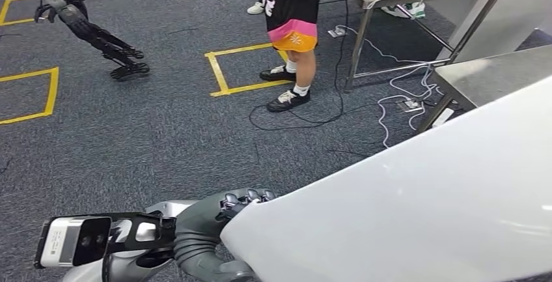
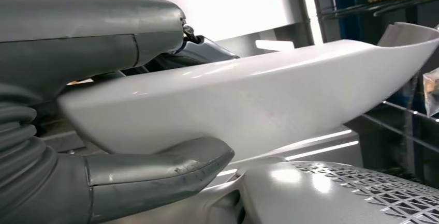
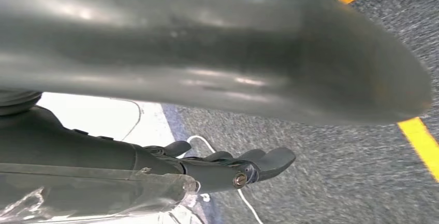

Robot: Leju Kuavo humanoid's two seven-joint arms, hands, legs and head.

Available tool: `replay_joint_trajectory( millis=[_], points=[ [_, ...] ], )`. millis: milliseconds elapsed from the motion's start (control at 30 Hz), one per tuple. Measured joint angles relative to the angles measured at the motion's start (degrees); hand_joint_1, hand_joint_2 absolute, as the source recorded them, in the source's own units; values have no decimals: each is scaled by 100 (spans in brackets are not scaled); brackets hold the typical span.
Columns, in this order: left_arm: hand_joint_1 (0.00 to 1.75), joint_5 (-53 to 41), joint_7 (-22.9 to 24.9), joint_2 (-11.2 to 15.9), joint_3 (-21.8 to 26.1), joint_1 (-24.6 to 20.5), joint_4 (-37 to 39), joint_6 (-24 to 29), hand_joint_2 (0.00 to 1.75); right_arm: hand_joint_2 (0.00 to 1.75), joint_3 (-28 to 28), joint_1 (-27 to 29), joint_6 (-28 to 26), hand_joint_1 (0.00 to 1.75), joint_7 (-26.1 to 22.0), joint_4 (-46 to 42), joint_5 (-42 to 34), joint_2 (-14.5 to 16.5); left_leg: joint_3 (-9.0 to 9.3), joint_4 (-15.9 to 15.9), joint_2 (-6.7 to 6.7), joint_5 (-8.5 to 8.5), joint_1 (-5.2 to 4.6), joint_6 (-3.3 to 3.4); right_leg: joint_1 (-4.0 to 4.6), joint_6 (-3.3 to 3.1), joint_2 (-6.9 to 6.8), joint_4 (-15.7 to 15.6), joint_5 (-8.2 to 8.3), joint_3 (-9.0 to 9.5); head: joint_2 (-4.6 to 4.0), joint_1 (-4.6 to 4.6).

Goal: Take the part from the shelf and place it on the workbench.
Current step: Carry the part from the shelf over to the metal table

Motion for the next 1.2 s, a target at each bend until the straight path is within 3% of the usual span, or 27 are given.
replay_joint_trajectory(
  millis=[67, 100, 133, 200, 267, 333, 367, 400, 467, 533, 567, 600, 633, 667, 733, 800, 833, 900, 967, 1033, 1100, 1133, 1167, 1200],
  points=[
    [175, -22, -28, 31, 0, 2, 21, -25, 175, 0, 1, -16, 19, 0, -42, 16, 53, 0, -370, 738, -85, -324, 21, -28, -6, -18, 105, 0, 9, -19, 0, 1],
    [175, -32, -41, 44, -1, 5, 34, -31, 175, 0, 1, -15, 22, 0, -63, 23, 63, 0, -494, 962, -95, -367, 29, -34, -8, -17, 162, 0, 12, -26, 0, 1],
    [175, -35, -49, 53, -2, 7, 45, -36, 175, 0, 1, -10, 21, 0, -78, 31, 63, 0, -522, 988, -100, -295, 37, -36, -12, -11, 218, 1, 17, -28, 0, 1],
    [175, -38, -52, 65, -4, 5, 54, -45, 175, 0, 1, -3, 19, 0, -92, 43, 62, 0, -287, 478, -166, 87, 64, -36, -29, 17, 341, 2, 32, -28, 0, 1],
    [175, -39, -52, 71, -9, 3, 55, -58, 175, 0, 1, -8, 14, 0, -94, 50, 44, -1, 51, -223, -385, 379, 102, -34, -35, 77, 456, 21, 45, -54, 0, 4],
    [175, -44, -52, 77, -13, 0, 58, -76, 175, 0, 1, 6, 3, 0, -55, 54, -28, -1, 175, -515, -515, 420, 104, 2, -49, 159, 544, 17, 72, -101, 0, 7],
    [175, -49, -52, 78, -15, -2, 60, -82, 175, 0, -2, 22, -5, 0, -8, 56, -113, -1, 176, -534, -487, 421, 94, 41, -65, 199, 584, -2, 93, -123, 0, 9],
    [175, -59, -52, 77, -16, -6, 62, -86, 175, 0, -7, 39, -17, 0, 63, 63, -236, 1, 173, -546, -440, 438, 90, 83, -78, 231, 578, -10, 101, -138, 0, 8],
    [175, -70, -52, 68, -20, -12, 65, -94, 175, 0, -18, 41, -104, 0, 252, 83, -552, 5, 182, -575, -333, 467, 88, 166, -67, 266, 376, 204, -38, -249, 0, 38],
    [175, -43, -49, 64, -24, -14, 73, -128, 175, 0, -23, 8, -268, 0, 460, 108, -831, 7, 184, -582, -211, 469, 70, 213, -42, 275, 125, 883, -402, -547, 0, 69],
    [175, -18, -47, 64, -26, -14, 80, -151, 175, 0, -23, -8, -342, 0, 554, 122, -933, 7, 183, -581, -150, 466, 57, 222, -38, 280, 79, 1276, -578, -720, 0, 73],
    [175, 7, -43, 65, -30, -14, 87, -170, 175, 0, -23, -16, -396, 0, 637, 138, -1012, 7, 184, -580, -90, 464, 46, 227, -37, 279, 59, 1553, -674, -835, 0, 73],
    [175, 23, -39, 64, -34, -14, 93, -182, 175, 0, -24, -18, -426, 0, 699, 153, -1072, 7, 186, -579, -36, 462, 37, 230, -35, 276, 48, 1625, -664, -849, 0, 74],
    [175, 34, -37, 63, -38, -16, 96, -188, 175, 0, -25, -17, -439, 0, 740, 164, -1109, 7, 192, -578, 14, 459, 32, 228, -32, 267, 31, 1444, -546, -734, 0, 73],
    [175, 44, -34, 61, -45, -25, 98, -192, 175, 0, -27, -21, -465, 0, 793, 179, -1195, 7, 212, -574, 104, 446, 20, 209, -13, 243, -121, 640, -221, -277, 0, 74],
    [175, 49, -34, 60, -51, -39, 98, -192, 175, 0, -27, -40, -504, 0, 870, 196, -1393, 7, 226, -567, 172, 433, -8, 165, 10, 203, -271, 86, -61, 25, 0, 68],
    [175, 49, -34, 59, -55, -44, 99, -191, 175, 0, -27, -49, -519, 0, 920, 204, -1515, 7, 229, -570, 201, 433, -19, 139, 22, 179, -291, 28, -63, 45, 0, 65],
    [175, 47, -35, 58, -69, -58, 100, -189, 175, 0, -31, -49, -522, 0, 1028, 211, -1758, 7, 233, -580, 245, 432, -11, 75, 21, 115, -196, 19, -27, 22, 0, 64],
    [175, 34, -42, 59, -86, -75, 100, -186, 175, 0, -37, -45, -523, 0, 1139, 212, -2034, 7, 169, -424, 134, 291, 5, 6, -4, 49, -103, -3, 7, 12, 0, 61],
    [175, 7, -55, 68, -101, -83, 102, -175, 175, 0, -37, -57, -525, 0, 1212, 215, -2251, 7, -110, 187, -40, -67, 19, -41, -23, 10, -1, -14, 31, -4, 0, 56],
    [175, -16, -70, 85, -116, -79, 110, -161, 175, 0, -37, -63, -520, 0, 1242, 217, -2318, 7, -464, 901, -95, -348, 29, -58, -25, 0, 110, -14, 45, -28, 0, 56],
    [175, -26, -82, 94, -124, -78, 115, -156, 175, 0, -37, -56, -511, 0, 1247, 217, -2313, 7, -544, 1043, -101, -339, 33, -58, -26, 3, 170, -14, 52, -35, 0, 57],
    [175, -32, -97, 99, -129, -77, 118, -150, 175, 0, -38, -48, -500, 0, 1245, 217, -2301, 7, -508, 956, -107, -216, 39, -53, -29, 13, 231, -14, 60, -38, 0, 57],
    [175, -42, -115, 103, -131, -78, 120, -141, 175, 0, -38, -42, -487, 0, 1240, 217, -2285, 7, -370, 673, -135, -19, 48, -46, -34, 28, 297, -13, 69, -38, 0, 57]
  ],
)
